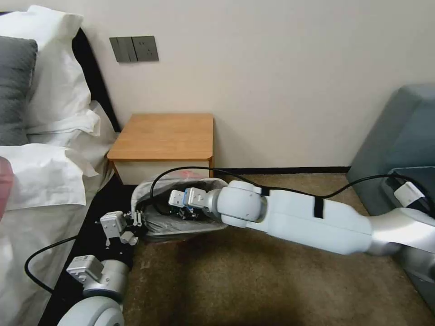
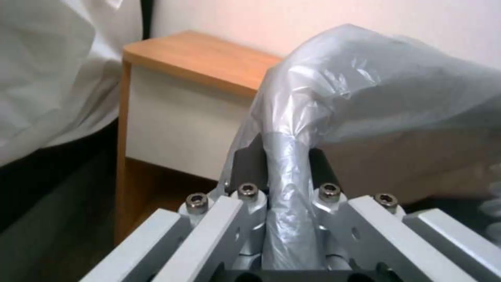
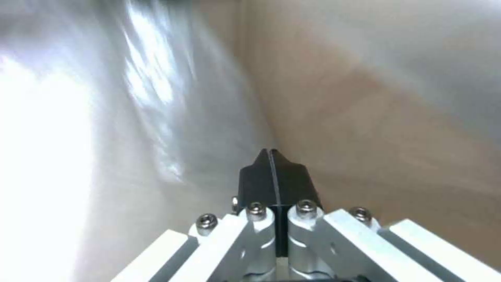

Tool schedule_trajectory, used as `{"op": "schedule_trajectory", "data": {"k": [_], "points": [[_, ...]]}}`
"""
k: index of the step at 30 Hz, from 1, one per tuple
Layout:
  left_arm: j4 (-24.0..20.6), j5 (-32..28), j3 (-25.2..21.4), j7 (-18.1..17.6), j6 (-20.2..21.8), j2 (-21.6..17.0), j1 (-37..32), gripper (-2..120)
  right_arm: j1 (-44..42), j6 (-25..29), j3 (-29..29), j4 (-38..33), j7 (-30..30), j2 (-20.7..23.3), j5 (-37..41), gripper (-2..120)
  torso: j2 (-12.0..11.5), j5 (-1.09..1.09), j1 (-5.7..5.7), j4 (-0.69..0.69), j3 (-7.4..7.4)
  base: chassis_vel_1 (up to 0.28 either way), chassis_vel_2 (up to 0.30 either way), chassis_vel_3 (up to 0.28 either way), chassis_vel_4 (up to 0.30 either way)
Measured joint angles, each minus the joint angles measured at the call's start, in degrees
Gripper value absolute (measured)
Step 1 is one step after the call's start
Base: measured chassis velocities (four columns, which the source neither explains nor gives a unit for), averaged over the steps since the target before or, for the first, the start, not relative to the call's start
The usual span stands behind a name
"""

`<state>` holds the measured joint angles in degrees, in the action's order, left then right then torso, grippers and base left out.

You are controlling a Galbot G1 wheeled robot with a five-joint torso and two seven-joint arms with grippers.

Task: Pick up the garbage bag from the table and place it over the trash can.

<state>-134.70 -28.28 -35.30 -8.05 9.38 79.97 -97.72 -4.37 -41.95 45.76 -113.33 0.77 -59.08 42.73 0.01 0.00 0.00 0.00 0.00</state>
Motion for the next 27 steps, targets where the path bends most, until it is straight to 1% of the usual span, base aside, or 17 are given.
{"op": "schedule_trajectory", "data": {"k": [2,4,6,7,9,10,11,12,13,14,15,16,18,19,22,23,27], "points": [[0.81,-1.21,0.09,-0.63,0.68,-0.07,0.04,5,-0.73,0.00,-4.21,-4.62,4.37,2.51,8.76,0,0.00,0.00,0.00,0.00,0.00,0.000,0.000,0.000,0.000],[1.24,-2.13,0.51,-1.21,1.27,-0.19,0.04,5,-1.56,0.03,-6.79,-7.00,6.36,3.95,12.30,0,0.00,0.00,0.00,0.01,0.00,0.000,0.000,0.000,0.000],[2.09,-4.29,1.92,-3.50,2.98,-0.41,0.12,5,-4.04,1.71,-11.34,-13.59,13.87,7.68,18.82,0,-0.01,0.02,0.00,0.01,0.00,0.000,0.000,0.000,0.000],[2.09,-4.29,1.92,-3.50,2.98,-0.41,0.12,5,-4.04,1.71,-11.34,-13.59,13.87,7.68,18.82,0,-0.01,0.02,0.00,0.01,0.00,0.000,0.000,0.000,0.000],[2.73,-6.20,3.87,-6.22,4.31,-0.77,0.17,5,-8.19,6.15,-15.17,-20.47,22.08,13.01,21.02,8,0.00,-0.01,0.00,0.00,0.00,0.000,0.000,0.000,0.000],[2.79,-6.88,4.52,-6.87,4.83,-0.93,0.16,5,-10.76,7.72,-16.90,-22.32,23.70,15.08,20.37,12,0.00,0.00,0.00,0.00,0.00,0.000,0.000,0.000,0.000],[2.85,-8.30,5.73,-8.00,5.91,-1.36,0.13,5,-16.49,9.98,-19.81,-24.63,25.01,18.47,16.31,18,0.00,0.03,0.00,-0.01,0.00,0.000,0.000,0.000,0.000],[2.85,-8.30,5.73,-8.00,5.91,-1.36,0.13,5,-16.49,9.98,-19.81,-24.63,25.01,18.47,16.31,18,0.00,0.03,0.00,-0.01,0.00,0.000,0.000,0.000,0.000],[2.86,-9.48,6.83,-8.84,6.90,-1.73,0.06,5,-22.43,11.86,-23.13,-25.96,25.51,20.74,11.31,22,0.00,0.03,0.00,-0.03,0.00,0.000,0.000,0.000,0.000],[2.77,-10.38,7.92,-9.79,7.93,-2.10,-0.11,5,-29.20,13.74,-28.06,-26.90,25.74,21.71,5.65,29,0.01,0.00,0.00,-0.02,-0.01,0.000,0.000,0.000,0.000],[2.77,-10.38,7.92,-9.79,7.93,-2.10,-0.11,5,-29.20,13.74,-28.06,-26.90,25.74,21.71,5.65,29,0.01,0.00,0.00,-0.02,-0.01,0.000,0.000,0.000,0.000],[2.49,-10.78,8.85,-10.64,8.66,-2.44,-0.46,5,-36.93,15.24,-32.49,-27.55,25.81,21.51,-0.18,34,0.00,-0.01,0.00,-0.02,-0.01,0.000,0.000,0.000,0.000],[2.16,-10.96,10.53,-12.37,10.16,-3.57,-0.68,5,-50.19,17.49,-39.66,-28.12,25.44,19.54,-9.03,43,0.00,0.07,-0.01,-0.01,-0.01,0.000,0.000,0.000,0.000],[2.16,-10.96,10.53,-12.37,10.16,-3.57,-0.68,5,-50.19,17.49,-39.66,-28.12,25.44,19.54,-9.03,43,0.00,0.07,-0.01,-0.01,-0.01,0.000,0.000,0.000,0.000],[2.37,-10.96,12.88,-14.32,12.33,-6.01,-0.59,5,-63.71,20.04,-48.29,-27.89,23.93,15.64,-18.02,57,0.00,0.01,-0.01,-0.02,-0.01,0.000,0.000,0.000,0.000],[2.37,-10.96,12.88,-14.32,12.33,-6.01,-0.59,5,-63.71,20.04,-48.29,-27.89,23.93,15.64,-18.02,57,0.00,0.01,-0.01,-0.02,-0.01,0.000,0.000,0.000,0.000],[4.97,-11.09,14.75,-15.30,13.47,-7.99,-0.14,5,-71.86,23.55,-52.64,-26.21,23.08,10.15,-24.84,76,0.00,-0.02,0.00,0.00,0.00,0.000,0.000,0.000,0.000]]}}
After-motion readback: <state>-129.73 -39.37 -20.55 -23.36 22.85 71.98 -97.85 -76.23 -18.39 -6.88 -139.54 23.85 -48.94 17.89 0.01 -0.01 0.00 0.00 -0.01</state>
